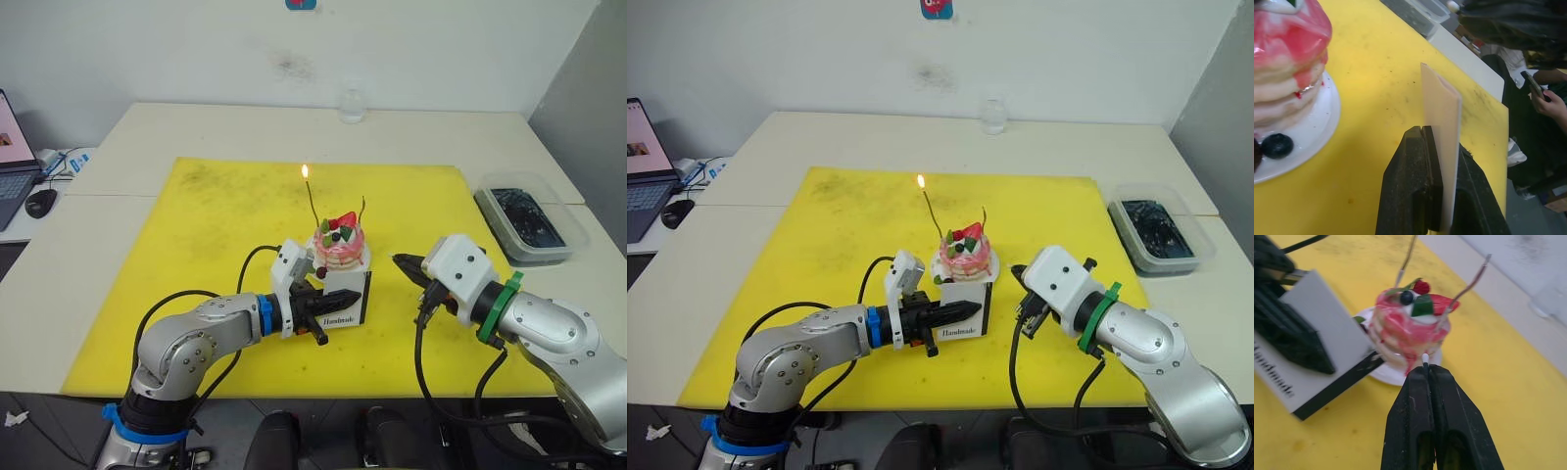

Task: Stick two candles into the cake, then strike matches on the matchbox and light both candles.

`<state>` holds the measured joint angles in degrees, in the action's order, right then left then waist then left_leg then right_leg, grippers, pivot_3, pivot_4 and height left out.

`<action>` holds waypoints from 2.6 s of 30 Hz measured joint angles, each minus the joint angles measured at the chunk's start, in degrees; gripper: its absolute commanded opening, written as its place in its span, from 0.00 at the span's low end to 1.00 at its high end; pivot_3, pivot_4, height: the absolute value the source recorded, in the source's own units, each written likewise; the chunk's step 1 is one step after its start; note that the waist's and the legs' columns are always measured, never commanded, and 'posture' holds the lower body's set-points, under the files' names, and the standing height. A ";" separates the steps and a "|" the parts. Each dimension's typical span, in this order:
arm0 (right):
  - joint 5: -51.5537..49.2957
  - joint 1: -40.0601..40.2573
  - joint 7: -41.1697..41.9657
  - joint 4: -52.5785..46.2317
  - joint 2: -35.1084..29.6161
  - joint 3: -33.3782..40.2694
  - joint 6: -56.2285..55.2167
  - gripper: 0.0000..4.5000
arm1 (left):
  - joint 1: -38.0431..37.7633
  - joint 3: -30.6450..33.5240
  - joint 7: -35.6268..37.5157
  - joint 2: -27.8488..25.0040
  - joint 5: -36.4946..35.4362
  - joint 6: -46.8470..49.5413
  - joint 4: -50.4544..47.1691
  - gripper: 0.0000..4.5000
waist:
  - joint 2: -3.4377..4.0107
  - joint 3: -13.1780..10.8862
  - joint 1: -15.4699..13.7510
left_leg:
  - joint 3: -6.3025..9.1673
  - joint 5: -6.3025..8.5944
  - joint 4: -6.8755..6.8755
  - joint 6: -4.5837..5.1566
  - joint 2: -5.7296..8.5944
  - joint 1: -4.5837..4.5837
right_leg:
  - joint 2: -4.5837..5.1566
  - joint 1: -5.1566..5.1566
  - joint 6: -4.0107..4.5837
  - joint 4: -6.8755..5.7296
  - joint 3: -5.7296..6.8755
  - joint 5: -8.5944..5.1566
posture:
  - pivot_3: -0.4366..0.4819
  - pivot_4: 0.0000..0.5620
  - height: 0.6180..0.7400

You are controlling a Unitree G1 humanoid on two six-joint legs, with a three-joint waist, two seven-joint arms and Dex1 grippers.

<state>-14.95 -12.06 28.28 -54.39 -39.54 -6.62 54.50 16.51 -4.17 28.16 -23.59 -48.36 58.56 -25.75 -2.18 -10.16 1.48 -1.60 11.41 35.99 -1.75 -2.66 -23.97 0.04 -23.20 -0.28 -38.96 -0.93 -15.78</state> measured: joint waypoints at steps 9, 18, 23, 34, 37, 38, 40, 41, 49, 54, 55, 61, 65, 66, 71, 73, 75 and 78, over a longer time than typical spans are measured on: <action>-0.75 -1.63 0.10 0.20 -0.69 -4.55 2.33 0.00 | 0.04 0.00 -0.14 0.91 0.69 -1.20 0.64 0.00 | 0.00 0.00 0.01 | 0.00 0.00 0.00 0.00 0.00 0.00 | 0.00 0.00 0.00 0.00 0.00 0.00 | 0.48 0.27 1.00; 0.40 -1.96 -1.47 0.79 0.15 -7.53 2.32 0.00 | -0.08 -0.01 0.07 0.87 0.70 -1.32 0.63 0.00 | 0.00 0.00 0.02 | 0.01 0.00 0.00 0.00 0.00 0.00 | 0.00 0.00 0.00 0.00 0.01 0.00 | 0.48 0.27 1.00; 0.52 -1.96 -2.29 0.92 0.28 -7.98 2.30 0.00 | -0.07 -0.01 0.15 0.85 0.65 -1.29 0.63 0.00 | 0.00 0.00 0.01 | 0.00 0.00 0.00 0.00 0.00 0.00 | 0.00 0.00 0.00 0.00 0.00 0.00 | 0.48 0.27 1.00; 0.98 -1.95 -2.52 2.35 0.52 -8.21 2.08 0.00 | 0.08 -0.16 1.09 0.78 0.46 -1.14 0.63 0.00 | 0.00 0.00 0.02 | 0.00 0.00 0.00 0.00 0.00 0.00 | -0.01 0.00 0.00 0.00 0.01 0.00 | 0.48 0.27 1.00; 1.21 -1.95 -2.55 2.36 0.56 -8.33 2.02 0.00 | 0.20 -0.16 1.16 0.78 0.46 -1.07 0.63 0.00 | 0.00 0.00 0.02 | 0.01 0.00 0.00 0.00 0.00 0.00 | 0.00 0.00 0.00 0.00 0.01 0.00 | 0.48 0.27 1.00; 1.41 -1.95 -2.60 2.36 0.60 -8.44 1.98 0.00 | 0.26 -0.16 1.16 0.78 0.46 -1.01 0.63 0.00 | 0.00 0.00 0.02 | 0.01 0.00 0.00 0.00 0.00 0.00 | 0.00 0.00 0.00 0.00 0.01 0.00 | 0.48 0.27 1.00; 1.80 -1.95 -2.74 2.36 0.71 -8.72 1.97 0.00 | 0.31 -0.18 1.18 0.77 0.47 -0.97 0.63 0.00 | 0.00 0.00 0.02 | 0.01 0.00 0.00 0.00 0.00 0.00 | 0.00 0.00 0.00 0.00 0.01 0.00 | 0.48 0.27 1.00; 2.05 -1.95 -2.84 2.36 0.72 -8.95 1.97 0.00 | 0.31 -0.21 1.19 0.77 0.48 -0.95 0.63 0.00 | 0.00 0.00 0.02 | 0.01 0.00 0.00 0.00 0.00 0.00 | 0.00 -0.01 0.00 0.01 0.01 0.00 | 0.48 0.27 1.00; 2.51 -2.09 -2.72 3.20 0.76 -10.51 1.97 0.00 | 0.39 -1.80 2.68 -0.92 1.55 -1.49 0.62 0.00 | 0.00 0.00 0.03 | 0.01 0.00 -0.01 0.00 0.00 0.00 | -0.01 -0.01 0.01 0.01 0.01 0.00 | 0.48 0.27 1.00; 3.85 -3.22 -4.11 5.22 3.02 -11.14 1.05 0.00 | 0.50 -2.91 4.63 -2.19 2.56 -2.77 0.61 0.00 | 0.00 0.00 0.04 | 0.00 0.00 -0.01 0.00 -0.02 0.00 | 0.00 -0.02 0.00 0.01 0.00 0.00 | 0.48 0.27 1.00; 5.10 -3.84 -5.46 5.93 3.75 -10.64 0.46 0.00 | 0.48 -3.28 5.45 -2.62 2.45 -2.75 0.34 0.00 | 0.00 0.00 0.04 | -0.01 0.00 -0.01 0.00 -0.01 0.00 | 0.00 -0.03 0.01 0.00 0.00 0.00 | 0.48 0.27 1.00; 8.70 -4.31 -8.28 6.75 3.05 -1.13 -2.64 0.00 | -2.72 -3.08 8.52 -6.67 1.22 -2.40 -2.27 0.00 | 0.00 0.00 0.03 | 0.00 0.00 -0.04 0.00 -0.04 -0.05 | 0.03 -0.05 0.02 0.05 0.01 -0.02 | 0.48 0.27 1.00; 8.30 -4.39 -7.38 5.11 3.36 -0.21 -2.56 0.00 | -3.80 -0.72 8.32 -7.87 1.08 -2.29 -2.31 0.00 | 0.01 -0.01 0.05 | 0.03 0.00 -0.04 0.00 -0.06 -0.02 | 0.03 -0.06 0.03 0.01 0.04 -0.02 | 0.48 0.27 1.00; 8.19 -4.91 -7.21 4.93 3.82 -0.37 -2.64 0.00 | -3.90 -0.45 8.03 -7.80 1.00 -2.25 -2.34 0.00 | 0.01 -0.01 0.07 | 0.02 0.00 -0.04 0.00 -0.06 -0.02 | 0.03 -0.06 0.03 0.00 0.02 -0.02 | 0.48 0.27 1.00; 8.80 -11.47 -7.04 6.34 5.64 -3.94 -3.99 0.00 | -4.30 -0.10 7.41 -7.68 0.81 -1.65 -2.53 0.00 | 0.01 -0.01 0.20 | -0.03 0.00 -0.01 0.00 -0.04 0.00 | 0.04 -0.05 0.00 0.00 -0.02 0.00 | 0.48 0.27 1.00; 9.38 -13.70 -7.04 8.50 6.69 -5.59 -5.12 0.00 | -4.30 -0.12 7.33 -7.51 0.80 -1.61 -2.58 0.00 | 0.01 -0.01 0.16 | -0.02 0.00 -0.02 0.00 -0.04 -0.02 | 0.04 -0.05 0.01 0.01 0.00 0.00 | 0.48 0.27 1.00; 9.98 -14.70 -7.01 11.11 7.25 -6.84 -6.42 0.00 | -4.28 -0.11 7.24 -7.38 0.81 -1.61 -2.58 0.00 | 0.01 -0.01 0.12 | -0.01 0.00 -0.03 0.00 -0.03 -0.05 | 0.04 -0.06 0.02 0.03 0.00 -0.01 | 0.48 0.27 1.00; 11.52 -16.14 -7.00 14.70 7.67 -8.19 -8.50 0.00 | -4.16 -0.12 6.99 -6.75 0.82 -1.61 -2.58 0.00 | 0.01 -0.01 0.10 | -0.02 0.00 -0.03 0.00 -0.02 -0.07 | 0.04 -0.06 0.02 0.04 0.00 -0.01 | 0.48 0.27 1.00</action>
<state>-3.43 -28.19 21.28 -39.69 -31.88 -14.82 46.00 12.35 -4.29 35.15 -30.35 -47.54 56.95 -28.32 -2.17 -10.17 1.58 -1.62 11.41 35.97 -1.75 -2.68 -24.04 0.07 -23.26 -0.26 -38.92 -0.93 -15.79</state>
